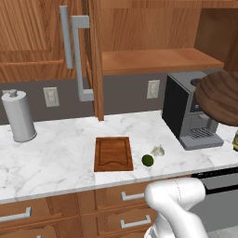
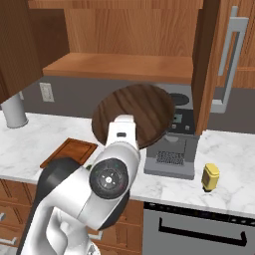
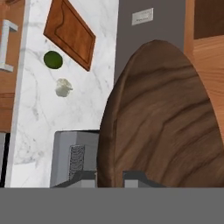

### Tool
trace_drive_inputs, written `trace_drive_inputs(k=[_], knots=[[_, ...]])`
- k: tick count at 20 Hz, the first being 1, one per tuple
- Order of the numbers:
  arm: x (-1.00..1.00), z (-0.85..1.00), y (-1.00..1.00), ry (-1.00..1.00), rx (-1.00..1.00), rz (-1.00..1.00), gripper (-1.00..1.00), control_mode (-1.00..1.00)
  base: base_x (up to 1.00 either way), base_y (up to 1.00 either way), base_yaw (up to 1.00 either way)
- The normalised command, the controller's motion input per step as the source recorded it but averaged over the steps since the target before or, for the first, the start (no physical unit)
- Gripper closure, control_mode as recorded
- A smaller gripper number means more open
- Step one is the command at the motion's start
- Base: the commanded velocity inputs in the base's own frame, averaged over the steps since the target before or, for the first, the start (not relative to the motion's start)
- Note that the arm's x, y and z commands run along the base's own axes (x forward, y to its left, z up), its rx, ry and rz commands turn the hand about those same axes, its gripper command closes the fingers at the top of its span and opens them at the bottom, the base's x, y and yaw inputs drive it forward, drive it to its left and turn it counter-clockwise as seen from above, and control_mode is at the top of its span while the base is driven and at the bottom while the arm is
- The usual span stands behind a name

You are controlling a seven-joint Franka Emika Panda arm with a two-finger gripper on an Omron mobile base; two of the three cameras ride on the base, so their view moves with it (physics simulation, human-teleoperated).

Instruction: Open the cabinet. Place the bowl and condiment on the counter. Then place the lime and garlic on the cutting board.

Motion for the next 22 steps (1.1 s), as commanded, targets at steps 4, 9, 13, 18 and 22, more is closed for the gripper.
trace_drive_inputs(k=[4,9,13,18,22], knots=[[-0.14,-0.16,-0.26,0.01,0.0,-0.02,1.0,-1.0,0.0,0.0,0.0],[-0.13,-0.2,-0.22,0.04,0.0,-0.02,1.0,-1.0,0.0,0.0,0.0],[-0.11,-0.25,-0.15,0.08,0.0,-0.02,1.0,-1.0,0.0,0.0,0.0],[-0.09,-0.29,-0.15,0.08,0.0,-0.02,1.0,-1.0,0.0,0.0,0.0],[-0.05,-0.23,-0.19,0.04,0.01,-0.06,1.0,-1.0,0.0,0.0,0.0]])
